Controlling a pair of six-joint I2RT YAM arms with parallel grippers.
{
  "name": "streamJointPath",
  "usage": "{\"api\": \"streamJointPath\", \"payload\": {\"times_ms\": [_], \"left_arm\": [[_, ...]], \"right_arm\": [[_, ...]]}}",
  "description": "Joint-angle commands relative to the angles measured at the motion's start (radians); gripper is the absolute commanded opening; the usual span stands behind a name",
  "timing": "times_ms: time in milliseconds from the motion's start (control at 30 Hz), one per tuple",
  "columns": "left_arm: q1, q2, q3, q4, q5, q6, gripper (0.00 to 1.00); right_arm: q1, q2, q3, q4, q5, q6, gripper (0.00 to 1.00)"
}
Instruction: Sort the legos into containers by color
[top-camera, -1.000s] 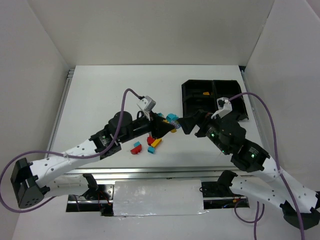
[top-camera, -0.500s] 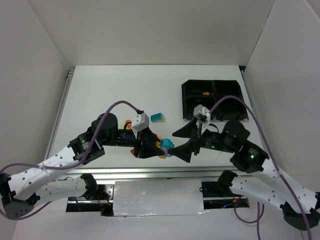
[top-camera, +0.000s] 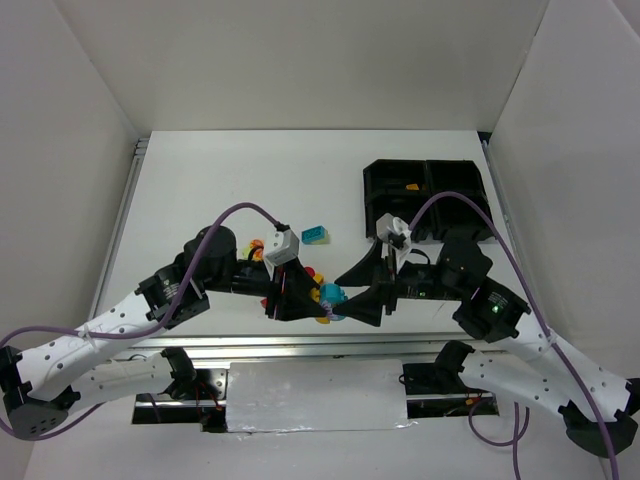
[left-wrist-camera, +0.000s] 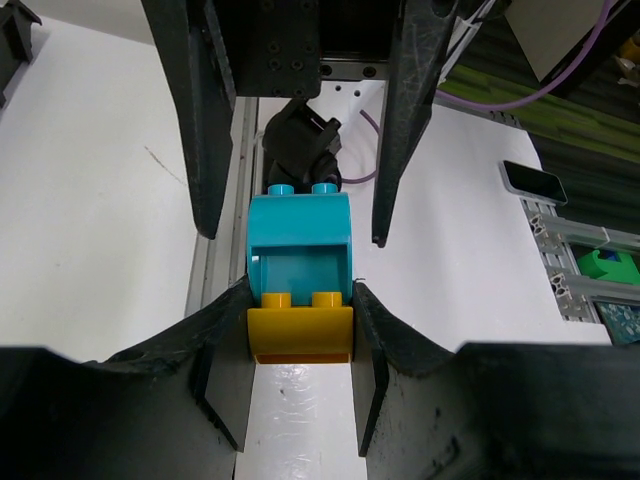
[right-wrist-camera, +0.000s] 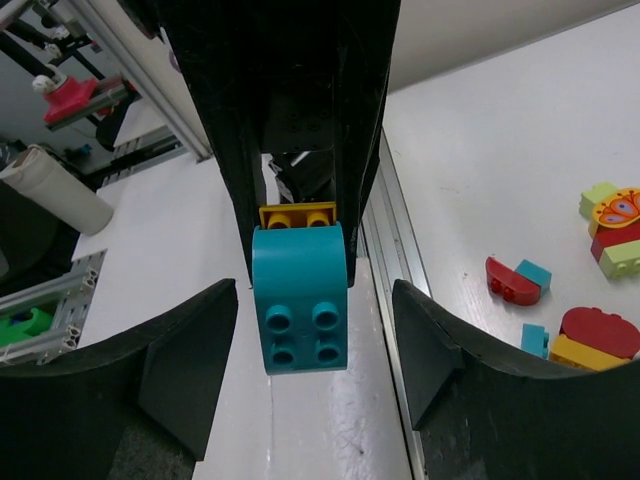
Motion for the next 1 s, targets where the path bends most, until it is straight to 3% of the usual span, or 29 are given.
{"api": "streamJointPath", "payload": {"times_ms": [0, 267, 367, 433, 500, 733, 967], "left_arm": [[-0.002, -0.004, 0.019, 0.068, 0.042, 0.02, 0.0], [-0.003, -0.015, 0.011, 0.075, 0.053, 0.023, 0.0], [-0.002, -0.012, 0.016, 0.071, 0.059, 0.027, 0.0], [-0.002, -0.007, 0.024, 0.061, 0.058, 0.032, 0.0], [-0.002, -0.007, 0.028, 0.043, 0.042, 0.035, 0.0], [-0.002, -0.033, 0.036, -0.057, -0.126, 0.018, 0.0], [0.0, -0.117, 0.007, -0.055, -0.194, -0.002, 0.0]], "right_arm": [[-0.002, 0.003, -0.012, 0.055, -0.025, -0.015, 0.7], [-0.004, 0.017, -0.015, 0.055, -0.018, -0.029, 0.71], [-0.002, 0.031, -0.014, 0.064, -0.036, -0.032, 0.56], [-0.004, 0.037, -0.014, 0.063, -0.05, -0.044, 0.22], [-0.004, 0.029, -0.015, 0.058, -0.047, -0.055, 0.0], [-0.03, -0.095, -0.07, 0.077, 0.091, -0.058, 0.0], [-0.18, -0.098, -0.101, 0.113, -0.012, -0.02, 0.0]]}}
